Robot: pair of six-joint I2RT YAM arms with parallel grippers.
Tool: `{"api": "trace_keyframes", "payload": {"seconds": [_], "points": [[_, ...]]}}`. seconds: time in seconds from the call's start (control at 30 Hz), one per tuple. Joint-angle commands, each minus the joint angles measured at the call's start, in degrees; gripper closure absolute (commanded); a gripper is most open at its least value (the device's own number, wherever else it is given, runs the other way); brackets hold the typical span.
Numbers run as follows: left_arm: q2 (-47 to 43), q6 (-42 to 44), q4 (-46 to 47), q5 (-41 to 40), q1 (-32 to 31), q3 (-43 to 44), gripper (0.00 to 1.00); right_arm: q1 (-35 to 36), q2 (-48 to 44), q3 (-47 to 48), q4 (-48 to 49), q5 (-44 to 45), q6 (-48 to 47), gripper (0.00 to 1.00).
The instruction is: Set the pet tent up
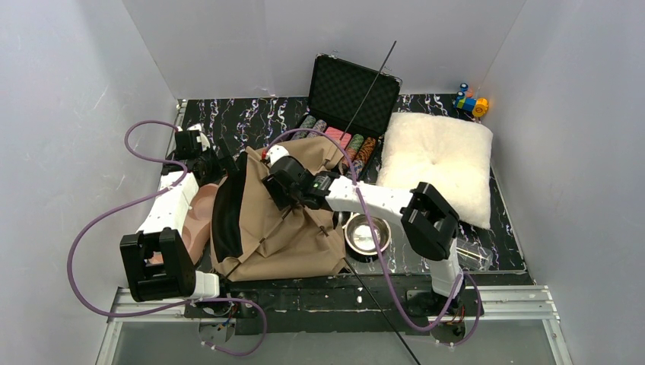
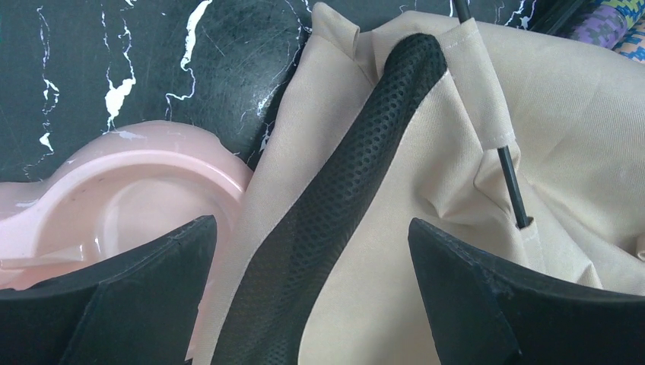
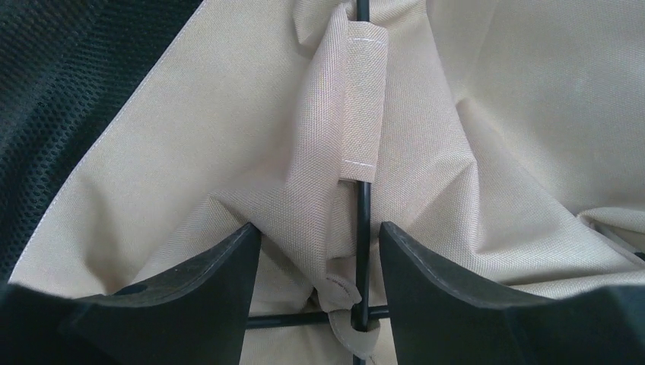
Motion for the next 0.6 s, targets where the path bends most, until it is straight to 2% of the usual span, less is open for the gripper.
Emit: {"api": "trace_keyframes", "payload": {"seconds": [0.0,0.1,0.13,0.23,0.33,0.37,0.47,0.57], "points": [[-1.86,-0.32,0.98,1.56,0.24,1.11,0.02,-1.10,2.59,4.06,3.01,-2.60,-1.48,0.36],[-1.98,-0.41,1.05,1.68,0.21,1.11,0.02,-1.05,4.22,3.99,2.53,-3.25,-0.76,0.40],[-2.14,-0.49,1.04,1.68,0.19,1.11,0.02,-1.10,4.52,3.52,2.55,-3.37,-0.36,0.45],[-2.57,-0.56,1.12,1.77,0.22,1.02,0.02,-1.08,4.35,2.72,1.80,-3.18,0.66,0.67],[-3.16,-0.62,1.29,1.98,0.24,0.94,0.02,-1.10,1.98,1.35,1.21,-2.24,1.49,0.94],[-3.51,-0.57,1.45,2.38,0.23,0.89,0.02,-1.04,0.72,0.69,1.09,-1.70,1.96,0.99],[-5.30,0.21,3.20,5.92,0.24,0.16,0.02,-0.50,-3.87,-1.33,0.76,0.76,3.07,0.99],[-8.45,0.95,6.01,13.41,0.24,-1.11,0.02,2.28,-7.98,-1.52,-1.62,10.09,3.15,0.99]]}}
